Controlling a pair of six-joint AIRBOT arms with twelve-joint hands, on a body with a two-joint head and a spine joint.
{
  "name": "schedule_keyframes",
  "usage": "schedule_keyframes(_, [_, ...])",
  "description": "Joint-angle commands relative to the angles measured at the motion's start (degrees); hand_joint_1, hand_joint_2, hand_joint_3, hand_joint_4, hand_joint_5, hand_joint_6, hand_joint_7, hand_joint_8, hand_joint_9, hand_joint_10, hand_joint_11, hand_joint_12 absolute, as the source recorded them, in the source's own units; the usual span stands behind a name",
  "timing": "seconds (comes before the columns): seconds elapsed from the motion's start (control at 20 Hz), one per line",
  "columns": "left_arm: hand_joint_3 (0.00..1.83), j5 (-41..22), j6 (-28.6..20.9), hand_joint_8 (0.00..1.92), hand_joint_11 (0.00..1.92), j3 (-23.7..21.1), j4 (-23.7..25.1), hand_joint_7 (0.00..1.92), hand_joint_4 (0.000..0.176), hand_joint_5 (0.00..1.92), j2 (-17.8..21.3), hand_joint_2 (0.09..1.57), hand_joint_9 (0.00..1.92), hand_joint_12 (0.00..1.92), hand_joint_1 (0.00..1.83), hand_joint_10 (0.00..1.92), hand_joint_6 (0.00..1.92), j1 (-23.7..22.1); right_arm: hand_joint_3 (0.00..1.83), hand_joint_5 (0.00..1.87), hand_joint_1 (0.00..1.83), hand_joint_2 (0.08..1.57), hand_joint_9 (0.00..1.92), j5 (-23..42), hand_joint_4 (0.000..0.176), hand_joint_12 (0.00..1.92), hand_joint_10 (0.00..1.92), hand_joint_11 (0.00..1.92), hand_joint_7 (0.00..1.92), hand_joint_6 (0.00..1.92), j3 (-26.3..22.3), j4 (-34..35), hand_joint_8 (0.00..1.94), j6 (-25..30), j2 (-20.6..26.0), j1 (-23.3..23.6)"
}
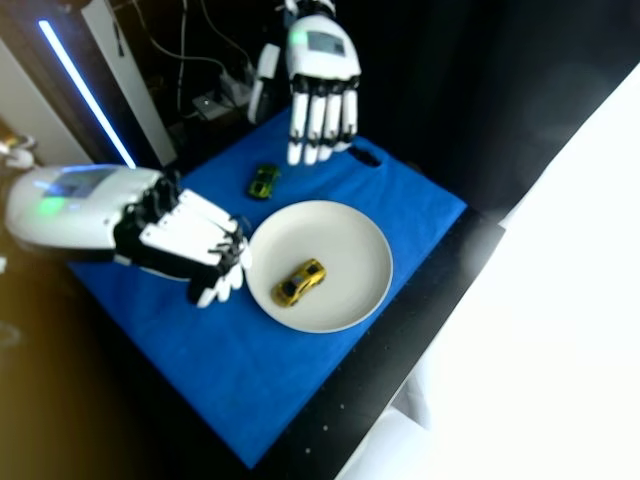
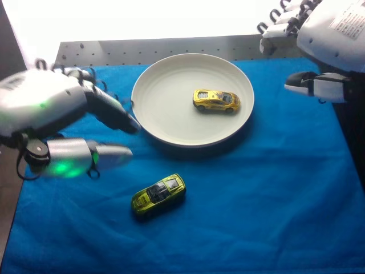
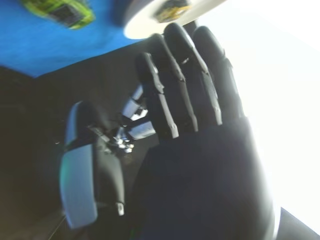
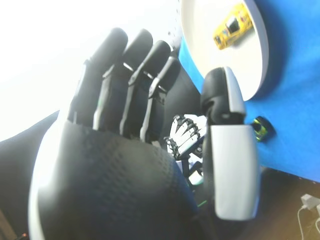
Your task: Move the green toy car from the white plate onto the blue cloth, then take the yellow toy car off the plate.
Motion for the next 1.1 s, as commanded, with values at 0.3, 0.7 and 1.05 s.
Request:
schedule_keyframes(0.3, [0.0, -17.9, 7.2, 0.35, 0.23, -0.2, -8.8, 0.85, 0.014, 0.88, -2.8, 1.2, 0.57, 1.64, 0.54, 0.99, 0.18, 1.3, 0.0, 0.69, 0.75, 1.02, 0.62, 5.8, 0.0, 1.62, 0.68, 0.32, 0.8, 0.09, 5.5, 1.4, 0.1, 3.6, -6.1, 1.6])
schedule_keyframes(0.7, [0.0, -19.3, 7.2, 0.48, 0.17, -0.1, -10.3, 0.8, 0.176, 0.7, -3.3, 1.26, 0.52, 1.73, 0.86, 1.03, 1.4, 2.5, 0.0, 0.79, 0.75, 0.93, 0.49, -1.8, 0.0, 1.92, 1.66, 0.46, 0.55, 0.02, 13.9, 1.3, 1.35, 9.5, -13.1, 5.1])
schedule_keyframes(1.05, [0.0, -19.1, 7.2, 0.65, 0.41, -0.1, -10.3, 0.86, 0.176, 0.8, -3.5, 1.2, 0.71, 1.66, 0.92, 1.03, 1.24, 2.5, 0.0, 0.78, 0.74, 0.99, 0.5, -8.6, 0.0, 1.92, 1.32, 0.38, 0.72, 0.0, 16.9, -3.0, 0.78, 9.4, -17.1, 7.1])
